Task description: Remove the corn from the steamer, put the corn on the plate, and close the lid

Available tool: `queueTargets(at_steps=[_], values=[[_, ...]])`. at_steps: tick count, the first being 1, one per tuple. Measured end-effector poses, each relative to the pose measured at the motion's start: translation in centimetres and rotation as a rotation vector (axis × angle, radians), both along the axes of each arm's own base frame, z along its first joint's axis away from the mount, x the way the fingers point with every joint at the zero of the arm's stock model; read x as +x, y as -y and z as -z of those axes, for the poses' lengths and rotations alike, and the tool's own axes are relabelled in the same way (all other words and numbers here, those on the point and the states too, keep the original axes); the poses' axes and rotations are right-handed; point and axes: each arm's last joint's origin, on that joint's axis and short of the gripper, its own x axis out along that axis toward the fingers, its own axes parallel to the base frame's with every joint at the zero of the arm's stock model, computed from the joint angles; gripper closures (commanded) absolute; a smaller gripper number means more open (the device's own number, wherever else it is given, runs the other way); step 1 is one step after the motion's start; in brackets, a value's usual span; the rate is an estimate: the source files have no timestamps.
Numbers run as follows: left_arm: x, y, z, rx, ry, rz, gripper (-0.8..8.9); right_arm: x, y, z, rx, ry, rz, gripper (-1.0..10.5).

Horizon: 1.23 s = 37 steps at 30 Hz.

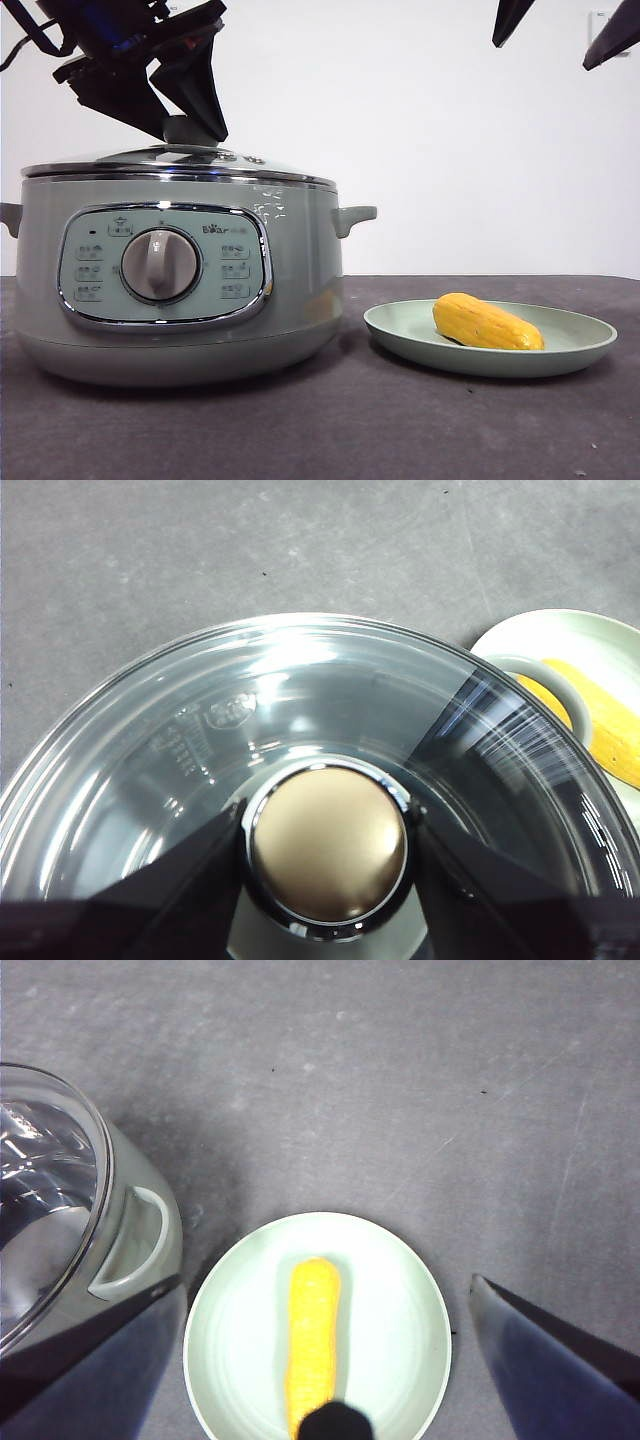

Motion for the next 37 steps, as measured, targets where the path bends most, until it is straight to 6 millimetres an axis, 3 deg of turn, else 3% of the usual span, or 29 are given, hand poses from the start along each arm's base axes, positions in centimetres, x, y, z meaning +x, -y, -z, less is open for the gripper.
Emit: queueTargets(at_steps=[6,7,11,14,24,32,33,37], values=[[-0.1,0.0,0.1,-0.001,-0.013,-0.005,8.0,0.0,0.0,0.0,0.0,0.0,0.0,4.7],[-0.1,0.0,0.1,-0.001,-0.014,-0.005,7.58,0.0,0.0,0.0,0.0,0.0,0.0,4.7],[-0.1,0.0,0.1,-0.001,-0.014,-0.005,4.2,0.0,0.0,0.0,0.0,0.0,0.0,4.7],[0.0,0.0,0.1,-0.002,-0.011,-0.006,3.73,0.0,0.0,0.0,0.0,0.0,0.0,4.7],[-0.4,-0.2,-1.3,-0.04,0.073,-0.007,3.73,-0.1,0.0,0.2,-0.008,-0.02,0.0,4.7],[-4.2,-2.2,-5.3,-0.102,0.187,-0.007,3.91,-0.2,0.1,0.2,-0.019,-0.03,-0.01,4.8],[-4.9,-2.6,-5.7,-0.105,0.193,-0.007,4.53,-0.4,0.1,0.2,-0.02,-0.03,-0.011,4.9],[-7.5,-3.9,-6.5,-0.095,0.174,-0.007,8.16,-1.4,0.5,0.0,-0.012,0.0,-0.014,7.2]])
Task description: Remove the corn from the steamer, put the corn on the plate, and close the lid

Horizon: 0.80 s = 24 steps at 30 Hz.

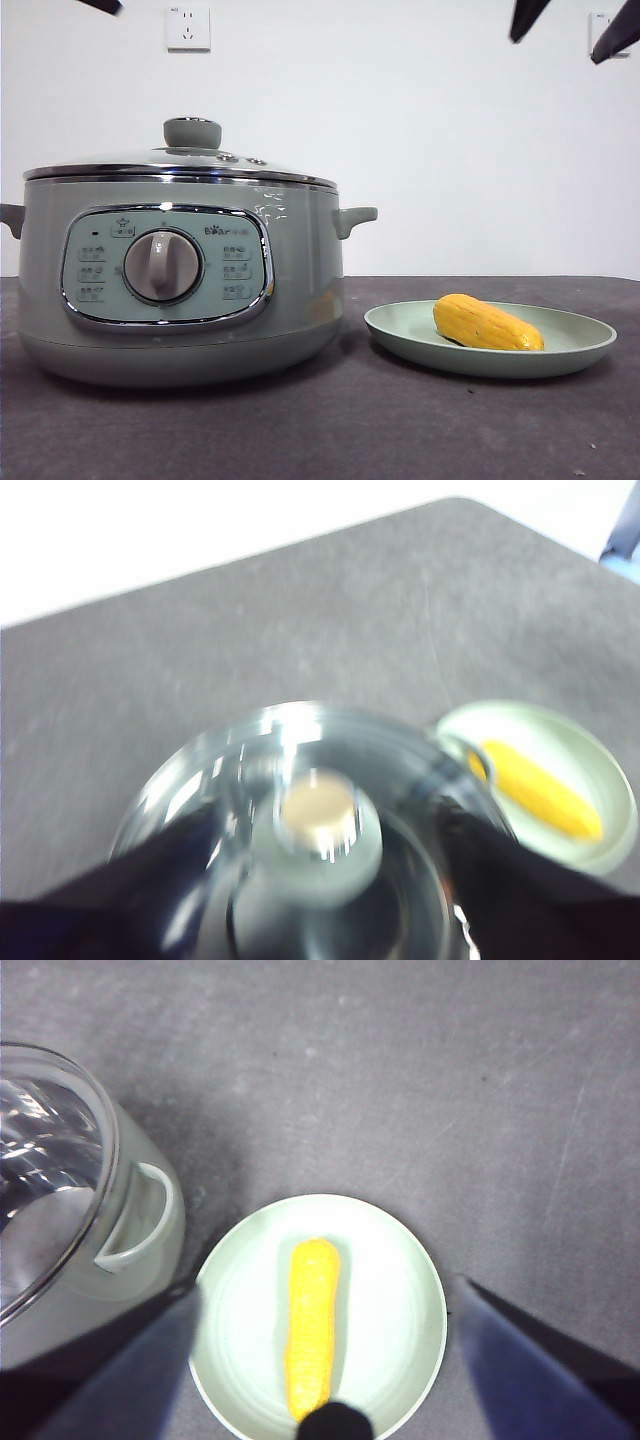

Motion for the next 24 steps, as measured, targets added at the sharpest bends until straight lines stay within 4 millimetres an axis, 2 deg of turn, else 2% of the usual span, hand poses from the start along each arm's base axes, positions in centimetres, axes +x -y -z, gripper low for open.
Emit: queueTargets(at_steps=[4,8,16,18,24], values=[[-1.6,-0.8,-0.2,-0.002,0.009,-0.001,8.22,-1.7,0.5,1.1,0.024,0.081,-0.013,9.6],[-3.0,-1.1,1.9,-0.005,0.042,-0.016,8.22,-3.4,1.0,3.5,0.055,0.156,-0.022,9.6],[-5.9,-1.9,9.0,-0.022,0.07,-0.071,8.22,-6.3,1.9,8.8,0.095,0.184,-0.029,9.6],[-6.3,-2.0,9.8,-0.017,0.056,-0.067,8.19,-6.3,1.9,9.0,0.099,0.177,-0.023,9.6],[-6.4,-2.1,10.3,0.009,0.015,-0.07,8.17,-6.3,1.9,8.9,0.122,0.183,-0.01,9.6]])
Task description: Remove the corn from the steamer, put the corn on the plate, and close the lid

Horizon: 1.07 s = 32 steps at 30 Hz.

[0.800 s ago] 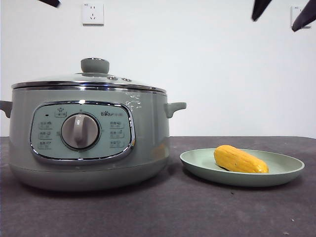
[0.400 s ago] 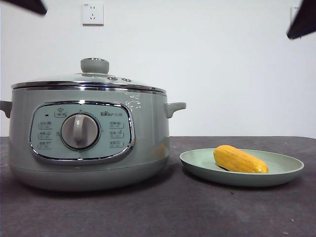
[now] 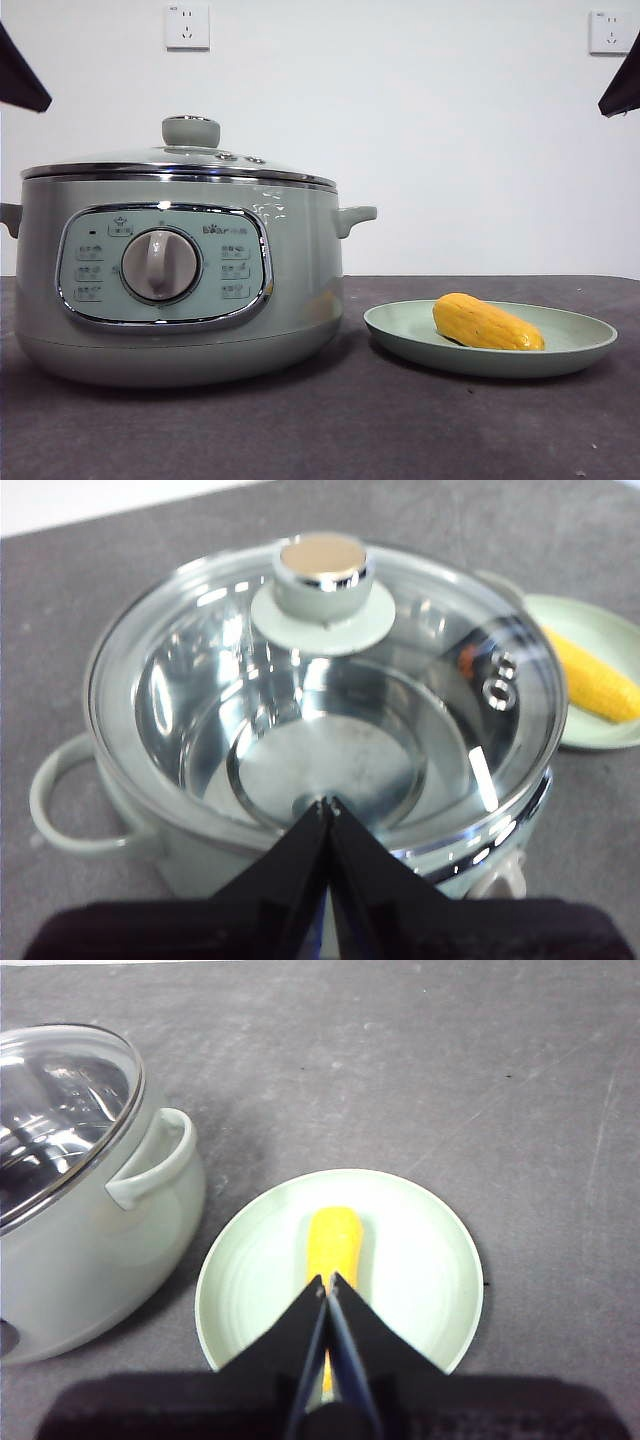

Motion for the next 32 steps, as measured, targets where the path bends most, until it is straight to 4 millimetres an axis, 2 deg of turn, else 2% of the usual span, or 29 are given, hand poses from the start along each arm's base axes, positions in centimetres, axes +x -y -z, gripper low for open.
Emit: queueTargets(at_steps=[15,20,26,29,32], values=[[-0.2,-0.2,0.1,0.017,-0.01,-0.005,8.17,0.0,0.0,0.0,0.005,-0.001,0.002,9.6],[-1.7,-2.5,-1.3,-0.027,0.122,-0.075,8.17,0.0,0.0,0.0,0.004,-0.002,0.002,9.6],[-3.7,-5.5,-2.6,-0.057,0.292,-0.284,8.17,0.0,0.0,0.0,0.004,-0.002,0.002,9.6],[-4.1,-6.4,-1.7,-0.042,0.325,-0.384,8.17,0.0,0.0,0.0,0.005,-0.001,0.002,9.6],[-3.8,-7.0,0.7,-0.019,0.308,-0.461,8.17,0.0,0.0,0.0,0.005,-0.001,0.002,9.6]])
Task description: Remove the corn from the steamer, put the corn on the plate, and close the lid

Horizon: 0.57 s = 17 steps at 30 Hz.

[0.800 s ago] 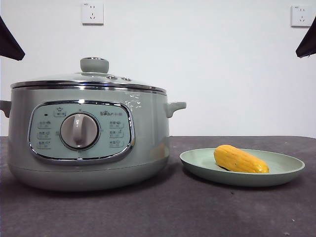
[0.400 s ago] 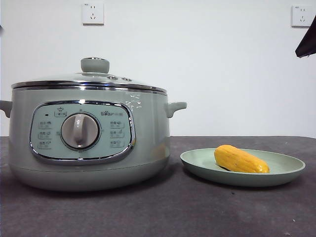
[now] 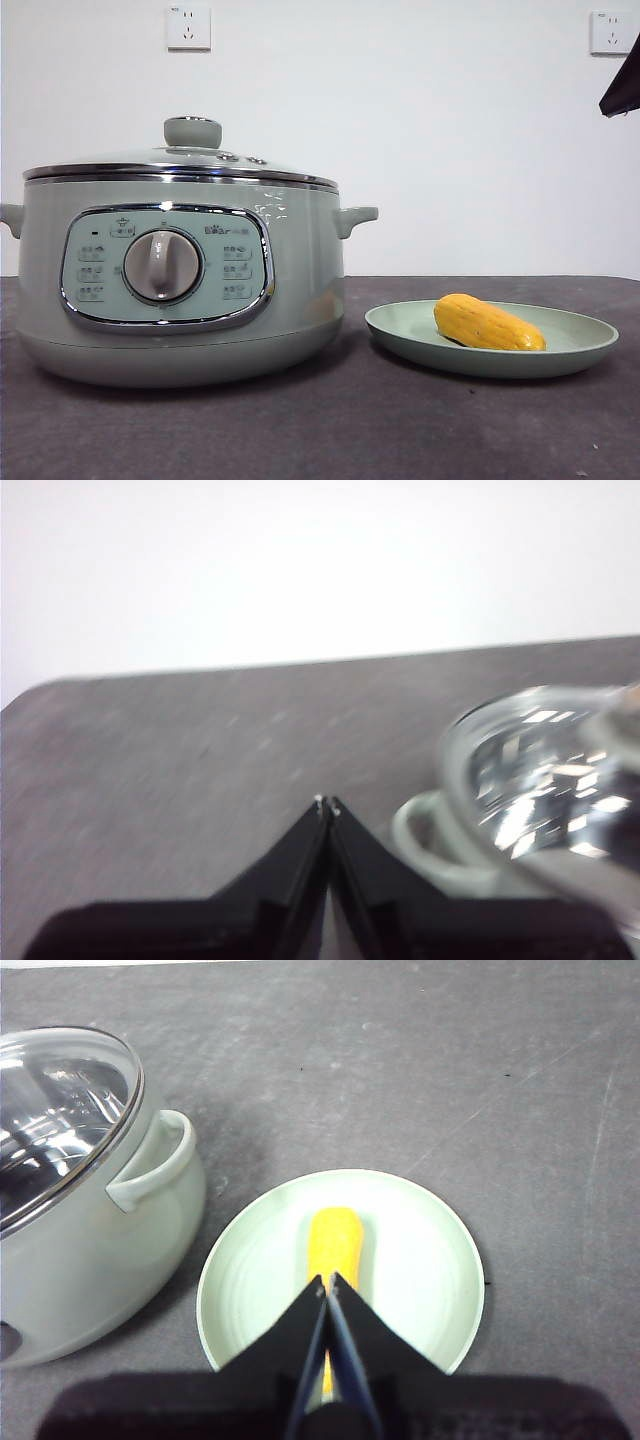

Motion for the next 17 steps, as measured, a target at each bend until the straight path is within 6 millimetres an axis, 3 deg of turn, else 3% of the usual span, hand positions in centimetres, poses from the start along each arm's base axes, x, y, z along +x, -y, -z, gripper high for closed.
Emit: queueTargets(at_steps=[10,17], values=[[1.6,-0.4,8.0,-0.011,-0.007,-0.017,8.17,0.0,0.0,0.0,0.0,0.0,0.0,9.6],[1.8,-0.4,9.7,-0.019,-0.048,-0.015,8.17,0.0,0.0,0.0,0.0,0.0,0.0,9.6]])
